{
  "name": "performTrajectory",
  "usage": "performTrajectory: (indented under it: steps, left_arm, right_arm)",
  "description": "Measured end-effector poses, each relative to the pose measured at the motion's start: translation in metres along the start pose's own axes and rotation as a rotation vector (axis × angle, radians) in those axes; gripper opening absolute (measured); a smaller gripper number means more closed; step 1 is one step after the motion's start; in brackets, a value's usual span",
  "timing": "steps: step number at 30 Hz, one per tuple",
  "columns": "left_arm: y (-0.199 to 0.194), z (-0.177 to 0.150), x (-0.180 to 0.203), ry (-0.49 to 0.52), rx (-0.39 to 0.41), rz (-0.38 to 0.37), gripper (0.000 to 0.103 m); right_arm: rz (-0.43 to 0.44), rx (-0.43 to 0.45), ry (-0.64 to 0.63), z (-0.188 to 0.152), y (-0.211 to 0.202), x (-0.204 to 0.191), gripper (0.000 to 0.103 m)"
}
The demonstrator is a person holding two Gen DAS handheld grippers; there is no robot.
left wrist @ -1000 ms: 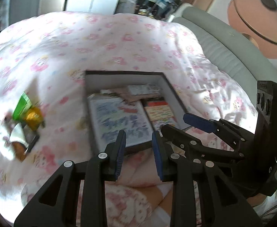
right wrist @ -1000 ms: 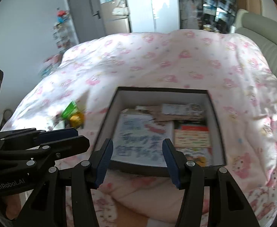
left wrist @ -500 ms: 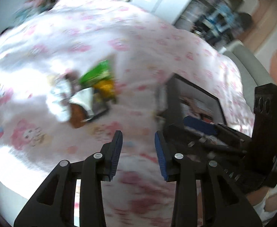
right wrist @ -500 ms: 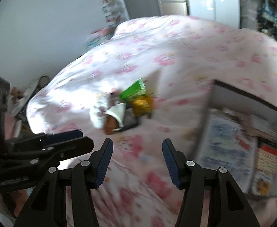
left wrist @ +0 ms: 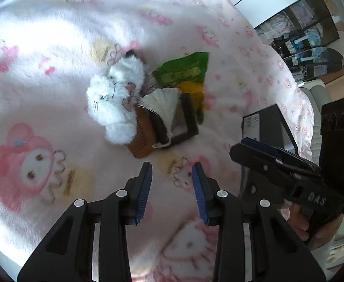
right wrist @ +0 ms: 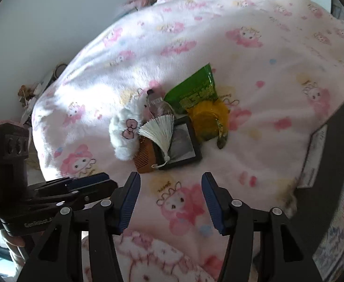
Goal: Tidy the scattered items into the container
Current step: 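Reach under the plush toy and grasp the wooden comb with the right gripper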
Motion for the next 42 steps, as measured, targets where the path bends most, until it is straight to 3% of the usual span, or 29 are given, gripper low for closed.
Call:
performTrajectory:
  steps: [4,6,7,12,16,19,21,22,23,25,27,30,37,39,41,42]
  left_arm:
    - [0.029,0.009,-0.018,-0.039,-0.052,0.009,0.035]
    - [0.039,0.011,-0.025,-0.048,-0.074,0.062,0.032]
    - [0.041,0.012,-0.029,-0.048,-0.076,0.084,0.026]
    - [0.048,0.020,-0.054,-0.128,-0.056,0.094,0.026]
    - [0.065,0.024,-0.058,-0.166,-0.064,0.051,0.039]
    - [0.072,0.026,-0.053,-0.176,-0.063,0.036,0.039]
    - [0.072,0.026,-0.050,-0.177,-0.063,0.041,0.030]
    - [0.072,0.025,-0.046,-0.175,-0.065,0.026,0.018]
    - [0.073,0.024,-0.042,-0.183,-0.071,-0.014,0.013]
    - [0.074,0.019,-0.032,-0.175,-0.104,-0.097,0.010]
    - [0.075,0.015,-0.018,-0.138,-0.125,-0.117,0.010]
    - [0.073,0.015,-0.011,-0.088,-0.128,-0.079,0.011]
    - [0.061,0.045,-0.042,-0.131,-0.065,0.049,0.013]
    - [0.054,0.054,-0.047,-0.146,-0.039,0.056,0.020]
    - [0.049,0.061,-0.054,-0.160,-0.015,0.068,0.035]
    - [0.049,0.063,-0.057,-0.169,-0.013,0.072,0.036]
  right_arm:
    - [-0.016,-0.050,-0.033,0.006,0.022,-0.002,0.051]
    - [-0.024,-0.072,-0.042,0.007,0.033,-0.002,0.051]
    - [-0.027,-0.085,-0.046,0.007,0.039,-0.002,0.052]
    - [-0.029,-0.133,-0.057,0.010,0.059,0.001,0.051]
    - [-0.025,-0.144,-0.034,0.014,0.068,0.007,0.051]
    - [-0.015,-0.151,-0.012,0.013,0.071,0.011,0.051]
    - [-0.007,-0.149,-0.003,0.012,0.069,0.013,0.051]
    - [-0.003,-0.147,0.004,0.011,0.068,0.013,0.051]
    - [0.001,-0.144,0.014,0.011,0.066,0.015,0.051]
    - [0.000,-0.133,0.026,0.010,0.062,0.017,0.052]
    - [0.009,-0.122,0.039,0.009,0.056,0.020,0.052]
    - [0.016,-0.116,0.047,0.007,0.051,0.021,0.052]
    - [0.009,-0.171,0.043,-0.002,0.060,0.024,0.051]
    - [0.021,-0.172,0.045,-0.002,0.060,0.023,0.051]
    - [0.058,-0.181,0.049,0.000,0.060,0.021,0.051]
    - [0.069,-0.184,0.052,0.001,0.060,0.020,0.051]
Point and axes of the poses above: each gripper's, at about its wrist camera, not at the fingertips, and y roughly the way its jaws point, x to its right, z to its top, the point moved 2 cm from there along y, roughly the way its jaws point, and after that the axes turned 12 degrees about y, right-handed, at the moved point
